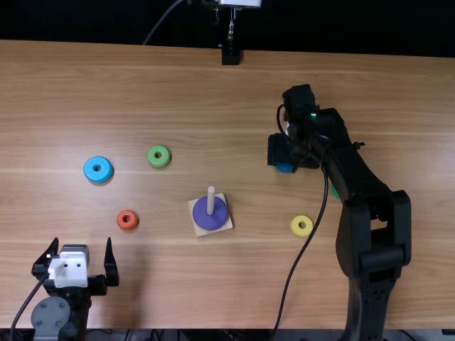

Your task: Build the Hanoi tower: stack the rings onto the peg from bottom to top in this color order: purple, dark blue, light blue, dark green, light green, yellow, orange.

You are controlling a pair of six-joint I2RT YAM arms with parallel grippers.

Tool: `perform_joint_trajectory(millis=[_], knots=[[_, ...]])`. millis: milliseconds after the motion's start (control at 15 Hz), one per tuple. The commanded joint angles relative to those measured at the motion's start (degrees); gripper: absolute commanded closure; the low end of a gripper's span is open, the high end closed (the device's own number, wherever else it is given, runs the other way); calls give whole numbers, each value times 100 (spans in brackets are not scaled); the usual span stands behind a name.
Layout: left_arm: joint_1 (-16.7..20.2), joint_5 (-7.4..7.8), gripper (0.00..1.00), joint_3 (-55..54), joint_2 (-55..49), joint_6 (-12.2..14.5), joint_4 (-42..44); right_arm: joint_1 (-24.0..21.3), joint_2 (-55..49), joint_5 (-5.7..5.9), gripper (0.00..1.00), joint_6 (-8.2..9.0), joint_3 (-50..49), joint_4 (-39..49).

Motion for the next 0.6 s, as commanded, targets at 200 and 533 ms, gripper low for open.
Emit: perform_joint_trajectory(millis=[200,533], knots=[[27,-27,0,-604,-67,51,-459,682,-1003,-104,96,-608,792,-1645],[36,-27,0,-604,-67,51,-459,1280,-2013,-156,96,-724,897,-2025]])
